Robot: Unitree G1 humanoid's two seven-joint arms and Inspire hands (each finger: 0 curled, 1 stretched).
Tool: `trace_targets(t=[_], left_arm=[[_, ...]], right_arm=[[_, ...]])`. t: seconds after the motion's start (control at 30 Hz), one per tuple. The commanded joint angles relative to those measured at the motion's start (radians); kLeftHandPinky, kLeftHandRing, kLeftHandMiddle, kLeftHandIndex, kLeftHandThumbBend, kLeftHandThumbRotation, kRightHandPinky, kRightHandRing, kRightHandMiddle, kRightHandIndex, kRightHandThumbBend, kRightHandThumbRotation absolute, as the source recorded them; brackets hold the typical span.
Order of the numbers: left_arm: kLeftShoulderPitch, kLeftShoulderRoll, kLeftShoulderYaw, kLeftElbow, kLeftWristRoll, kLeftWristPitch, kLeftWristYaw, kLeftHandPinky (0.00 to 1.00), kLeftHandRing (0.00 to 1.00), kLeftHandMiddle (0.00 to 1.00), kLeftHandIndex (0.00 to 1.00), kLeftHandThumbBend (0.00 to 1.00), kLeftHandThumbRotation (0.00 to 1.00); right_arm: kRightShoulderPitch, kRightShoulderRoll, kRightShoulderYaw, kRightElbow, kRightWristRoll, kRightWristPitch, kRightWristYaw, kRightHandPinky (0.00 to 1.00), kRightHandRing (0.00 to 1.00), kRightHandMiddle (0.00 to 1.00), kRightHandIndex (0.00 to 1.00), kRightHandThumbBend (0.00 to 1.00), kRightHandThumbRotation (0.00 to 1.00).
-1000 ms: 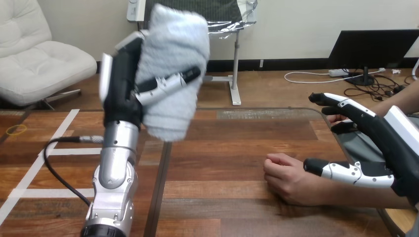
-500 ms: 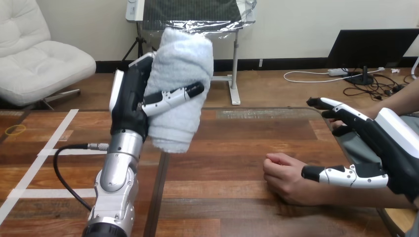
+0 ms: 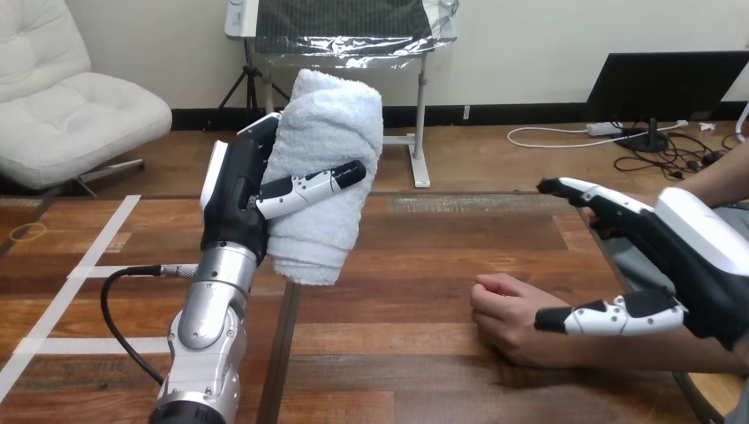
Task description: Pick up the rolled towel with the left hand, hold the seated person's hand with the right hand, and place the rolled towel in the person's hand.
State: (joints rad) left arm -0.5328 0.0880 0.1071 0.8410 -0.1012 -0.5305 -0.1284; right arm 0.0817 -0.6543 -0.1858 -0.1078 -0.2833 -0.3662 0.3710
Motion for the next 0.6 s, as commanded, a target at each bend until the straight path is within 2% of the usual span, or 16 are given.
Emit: trace_targets(t=[0.0, 0.3, 0.57], left_arm=[[-0.11, 0.001, 0.024, -0.003, -0.022, -0.035, -0.008, 0.29, 0.34, 0.4, 0.41, 0.58, 0.0], [-0.1, 0.001, 0.024, -0.016, -0.022, -0.03, -0.026, 0.28, 0.33, 0.39, 0.4, 0.56, 0.0], [-0.092, 0.001, 0.03, -0.017, -0.027, -0.035, -0.047, 0.28, 0.33, 0.39, 0.4, 0.55, 0.0]], right_arm=[[-0.09, -0.047, 0.021, 0.023, -0.02, -0.014, 0.008, 0.89, 0.9, 0.9, 0.91, 0.96, 0.39], [-0.13, -0.073, 0.054, 0.09, -0.045, -0.05, 0.015, 0.88, 0.88, 0.89, 0.9, 0.99, 0.37], [-0.156, -0.096, 0.081, 0.124, -0.077, -0.052, 0.02, 0.87, 0.87, 0.88, 0.89, 1.0, 0.36]])
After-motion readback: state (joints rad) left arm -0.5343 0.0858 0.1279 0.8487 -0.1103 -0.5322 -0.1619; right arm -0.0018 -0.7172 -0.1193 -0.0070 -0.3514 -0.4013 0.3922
